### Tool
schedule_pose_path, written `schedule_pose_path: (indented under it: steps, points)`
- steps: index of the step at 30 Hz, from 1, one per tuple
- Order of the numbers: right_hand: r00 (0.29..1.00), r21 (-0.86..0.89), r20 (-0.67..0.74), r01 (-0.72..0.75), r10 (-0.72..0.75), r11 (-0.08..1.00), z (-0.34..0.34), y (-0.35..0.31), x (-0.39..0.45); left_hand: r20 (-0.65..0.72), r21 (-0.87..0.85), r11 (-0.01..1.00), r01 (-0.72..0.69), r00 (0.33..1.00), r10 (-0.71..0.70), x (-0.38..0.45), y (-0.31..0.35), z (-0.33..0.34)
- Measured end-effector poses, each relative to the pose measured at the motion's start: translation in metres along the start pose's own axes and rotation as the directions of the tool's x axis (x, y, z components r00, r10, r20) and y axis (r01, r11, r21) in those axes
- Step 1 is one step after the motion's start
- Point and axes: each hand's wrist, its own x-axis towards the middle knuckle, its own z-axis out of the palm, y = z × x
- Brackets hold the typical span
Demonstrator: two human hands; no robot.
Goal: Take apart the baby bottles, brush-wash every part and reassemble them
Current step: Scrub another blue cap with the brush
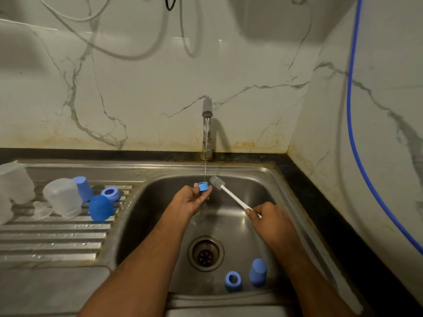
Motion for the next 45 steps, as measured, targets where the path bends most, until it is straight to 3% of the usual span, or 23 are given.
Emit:
schedule_pose_path:
  steps: [24,45]
  points:
    - [1.0,0.104,-0.015,-0.004,0.006,0.995,0.007,0.024,0.006,0.095,0.305,0.952,0.007,0.995,-0.038,-0.001,-0.021,0.005]
    - [1.0,0.065,0.012,-0.02,0.019,0.998,0.002,0.015,0.002,0.056,0.162,0.987,-0.01,0.998,0.0,-0.011,-0.001,-0.004]
